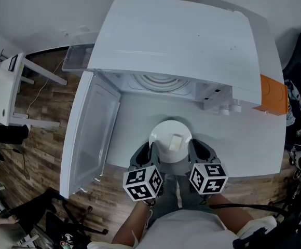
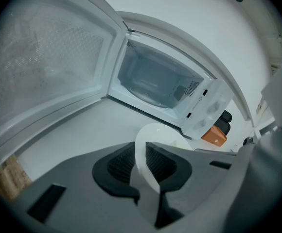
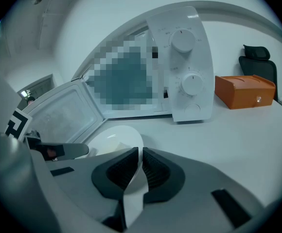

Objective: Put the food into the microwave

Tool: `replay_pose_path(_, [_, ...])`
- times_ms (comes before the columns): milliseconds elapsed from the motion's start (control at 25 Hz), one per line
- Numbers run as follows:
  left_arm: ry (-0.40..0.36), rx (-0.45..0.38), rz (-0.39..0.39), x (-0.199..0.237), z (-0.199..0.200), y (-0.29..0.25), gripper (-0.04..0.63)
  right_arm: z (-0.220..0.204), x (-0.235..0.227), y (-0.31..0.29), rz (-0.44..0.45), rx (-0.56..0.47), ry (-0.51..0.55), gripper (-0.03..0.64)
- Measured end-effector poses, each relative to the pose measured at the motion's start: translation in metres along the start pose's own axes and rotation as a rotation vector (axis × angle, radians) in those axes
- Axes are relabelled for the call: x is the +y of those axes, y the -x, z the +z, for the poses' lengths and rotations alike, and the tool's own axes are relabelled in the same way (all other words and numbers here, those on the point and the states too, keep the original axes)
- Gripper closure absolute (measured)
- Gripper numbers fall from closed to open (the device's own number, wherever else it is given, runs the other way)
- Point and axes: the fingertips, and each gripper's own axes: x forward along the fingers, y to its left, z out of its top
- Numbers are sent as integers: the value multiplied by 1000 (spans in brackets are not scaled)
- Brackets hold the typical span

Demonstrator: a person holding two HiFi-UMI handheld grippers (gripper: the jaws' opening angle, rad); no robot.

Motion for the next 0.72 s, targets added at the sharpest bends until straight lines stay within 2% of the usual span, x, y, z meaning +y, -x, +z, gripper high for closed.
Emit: replay_pose_path(720, [33,-71,34,4,47,-6,525,47,15,-16,36,-38,25,578])
